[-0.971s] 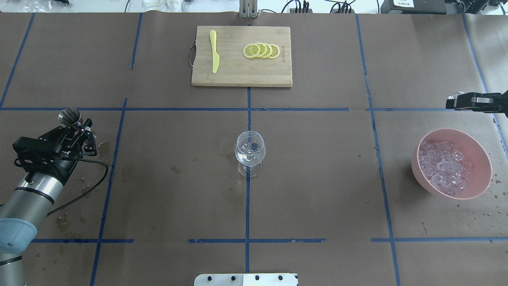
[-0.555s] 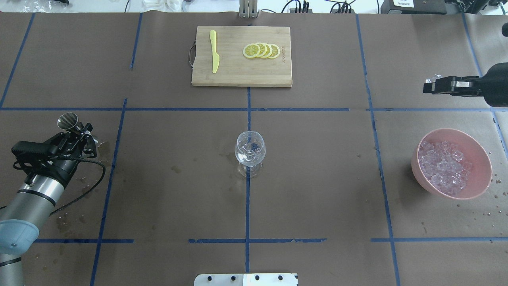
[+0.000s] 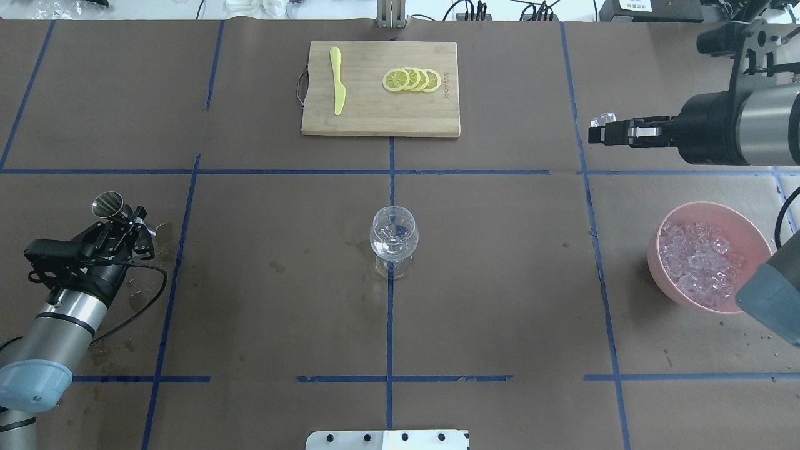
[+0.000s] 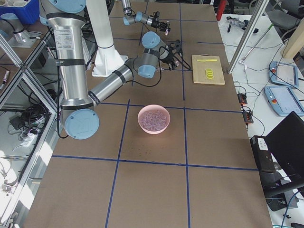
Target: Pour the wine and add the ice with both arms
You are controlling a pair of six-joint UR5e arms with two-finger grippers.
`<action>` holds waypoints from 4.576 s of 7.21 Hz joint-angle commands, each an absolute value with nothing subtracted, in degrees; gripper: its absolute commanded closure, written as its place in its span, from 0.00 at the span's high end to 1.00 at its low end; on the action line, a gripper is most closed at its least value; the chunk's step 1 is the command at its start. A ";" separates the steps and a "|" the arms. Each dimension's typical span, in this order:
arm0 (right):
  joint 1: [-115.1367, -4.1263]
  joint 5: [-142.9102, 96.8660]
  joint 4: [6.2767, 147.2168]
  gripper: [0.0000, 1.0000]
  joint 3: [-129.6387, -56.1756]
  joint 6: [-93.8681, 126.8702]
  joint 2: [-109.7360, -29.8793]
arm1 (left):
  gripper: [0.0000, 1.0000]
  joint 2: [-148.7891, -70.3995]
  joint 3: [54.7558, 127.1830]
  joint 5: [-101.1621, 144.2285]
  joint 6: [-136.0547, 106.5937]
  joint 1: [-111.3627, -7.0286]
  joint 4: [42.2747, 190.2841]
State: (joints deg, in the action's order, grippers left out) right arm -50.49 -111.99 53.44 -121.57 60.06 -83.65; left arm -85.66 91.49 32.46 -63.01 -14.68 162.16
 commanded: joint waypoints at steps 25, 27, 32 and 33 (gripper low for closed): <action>-27.79 -92.30 71.26 0.00 -118.39 59.06 -61.44 | 1.00 -69.44 109.94 63.25 -67.74 -12.22 155.31; -23.14 -88.26 74.51 0.00 -118.48 59.06 -60.48 | 1.00 -67.34 113.88 66.96 -68.03 -12.30 155.13; -21.09 -87.89 75.41 0.00 -117.51 59.06 -59.94 | 1.00 -66.09 124.17 72.24 -69.96 -12.48 144.60; -21.09 -87.80 75.41 0.00 -117.51 59.06 -59.77 | 1.00 -66.09 124.45 72.86 -69.96 -12.65 144.41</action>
